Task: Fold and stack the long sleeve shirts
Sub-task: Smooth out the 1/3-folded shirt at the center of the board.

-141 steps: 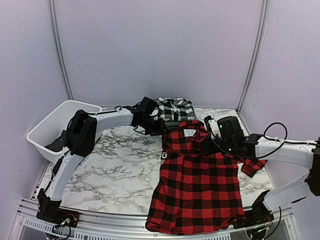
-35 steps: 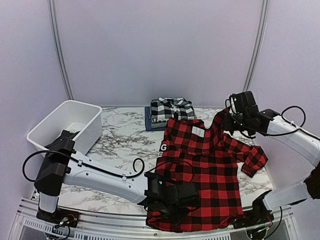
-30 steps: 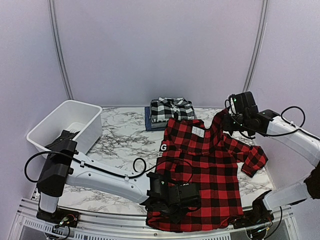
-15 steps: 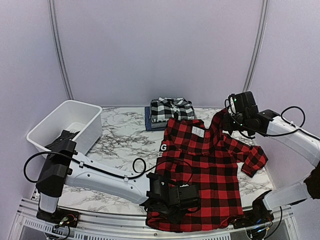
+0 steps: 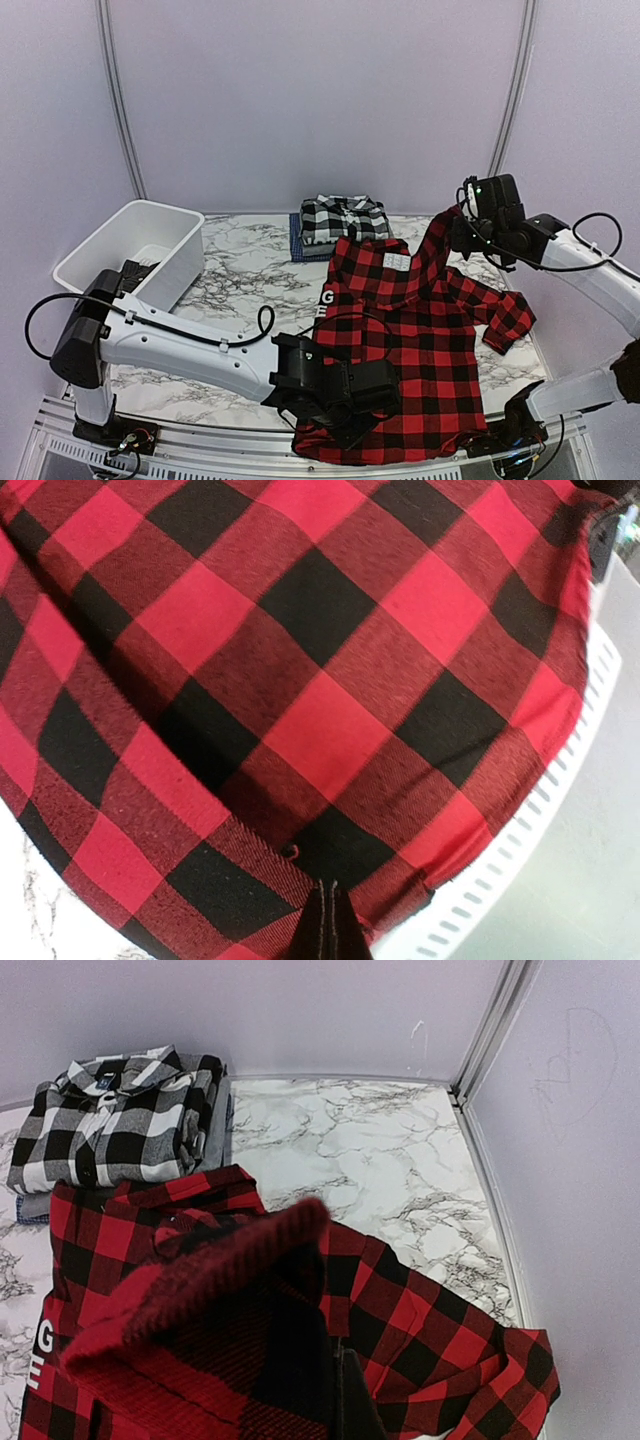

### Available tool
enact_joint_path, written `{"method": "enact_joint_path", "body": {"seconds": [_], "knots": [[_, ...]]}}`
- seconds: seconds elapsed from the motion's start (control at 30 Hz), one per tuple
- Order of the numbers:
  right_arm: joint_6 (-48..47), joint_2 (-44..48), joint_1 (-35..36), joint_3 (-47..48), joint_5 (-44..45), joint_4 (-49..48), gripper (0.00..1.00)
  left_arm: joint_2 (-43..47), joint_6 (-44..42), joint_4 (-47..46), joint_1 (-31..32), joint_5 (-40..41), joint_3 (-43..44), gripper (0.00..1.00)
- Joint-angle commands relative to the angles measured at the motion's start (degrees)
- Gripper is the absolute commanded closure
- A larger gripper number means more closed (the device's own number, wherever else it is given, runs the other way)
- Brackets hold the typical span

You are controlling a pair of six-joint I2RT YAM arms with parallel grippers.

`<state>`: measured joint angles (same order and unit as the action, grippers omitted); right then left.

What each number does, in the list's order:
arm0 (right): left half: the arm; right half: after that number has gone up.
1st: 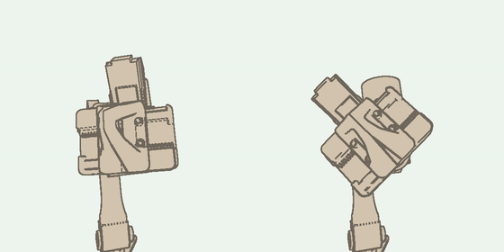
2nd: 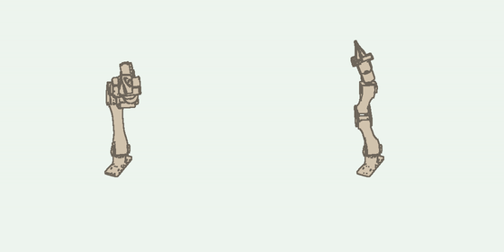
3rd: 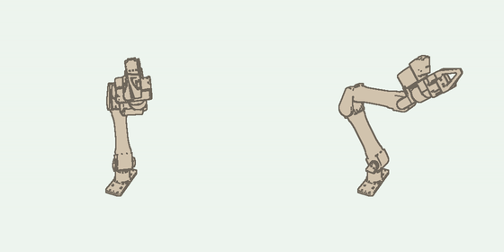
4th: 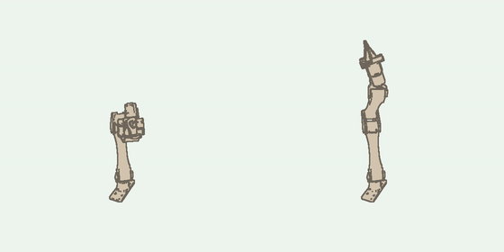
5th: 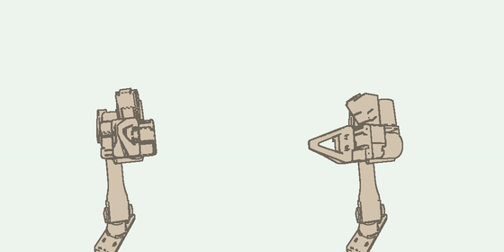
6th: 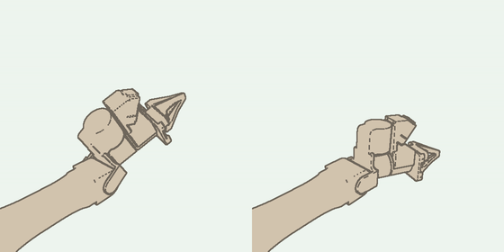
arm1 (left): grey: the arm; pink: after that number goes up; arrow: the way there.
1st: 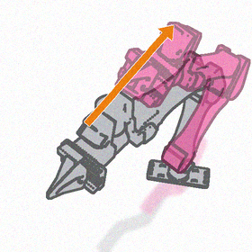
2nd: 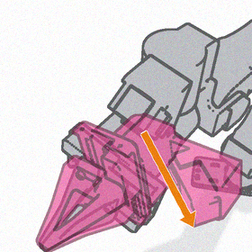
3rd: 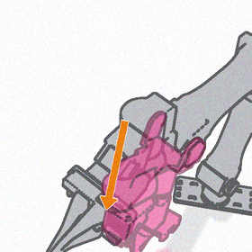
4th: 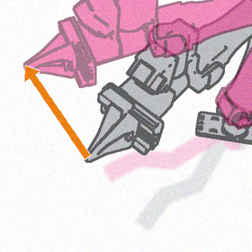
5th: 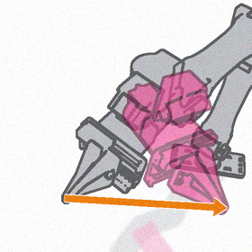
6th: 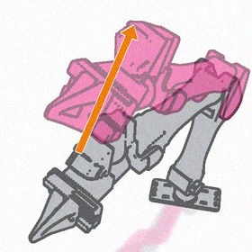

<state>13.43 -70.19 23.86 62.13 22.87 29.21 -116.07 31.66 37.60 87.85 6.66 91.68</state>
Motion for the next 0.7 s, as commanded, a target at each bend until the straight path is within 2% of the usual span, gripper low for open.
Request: {"method": "enact_joint_path", "body": {"seconds": [0.0, 0.3, 0.37, 0.5, 0.6, 0.67], "knots": [[-0.2, 2.7, -0.1, 2.9, 2.1, 1.1, 1.0, 1.7, -2.4, 0.5, 1.0, -4.0, -1.4, 1.0], [-0.1, 4.9, 1.7, 1.9, -0.1, 1.6, 1.0, 0.8, -2.8, -0.9, 1.0, -5.2, -2.9, 1.0], [-0.5, 5.2, 3.6, 0.9, -1.1, 0.5, 1.0, 0.8, -2.7, -1.4, 0.8, -5.3, -3.1, 0.89], [-1.6, 6.0, 6.7, -1.2, -1.0, -1.2, 1.0, 2.2, -2.3, -2.9, -0.1, -5.3, -3.9, 0.59], [-3.5, 7.6, 8.2, -2.4, -3.8, -3.4, 1.0, 5.3, -1.5, -5.6, -1.8, -6.4, -6.1, 0.46], [-5.0, 8.9, 9.4, -3.6, -8.4, -5.3, 1.0, 9.0, -0.6, -7.6, -3.8, -7.7, -8.3, 0.43]]}}
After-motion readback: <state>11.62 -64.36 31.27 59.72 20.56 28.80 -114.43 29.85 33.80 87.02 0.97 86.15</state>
